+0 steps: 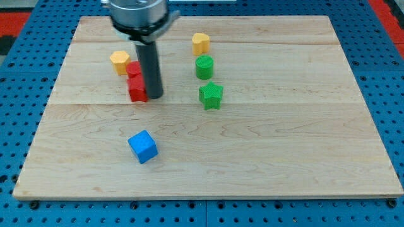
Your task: Push the blue cube towards red star
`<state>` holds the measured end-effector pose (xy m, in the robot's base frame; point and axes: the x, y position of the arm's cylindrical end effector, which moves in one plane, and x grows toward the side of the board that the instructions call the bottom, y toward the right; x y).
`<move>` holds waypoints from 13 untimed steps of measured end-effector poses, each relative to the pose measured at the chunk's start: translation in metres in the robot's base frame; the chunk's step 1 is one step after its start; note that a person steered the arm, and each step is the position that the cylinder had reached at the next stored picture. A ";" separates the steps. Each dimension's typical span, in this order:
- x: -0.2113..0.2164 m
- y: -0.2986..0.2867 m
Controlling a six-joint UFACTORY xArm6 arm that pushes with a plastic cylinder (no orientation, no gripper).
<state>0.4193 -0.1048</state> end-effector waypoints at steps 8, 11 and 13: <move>0.152 -0.107; 0.113 -0.065; 0.163 -0.032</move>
<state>0.5824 -0.1365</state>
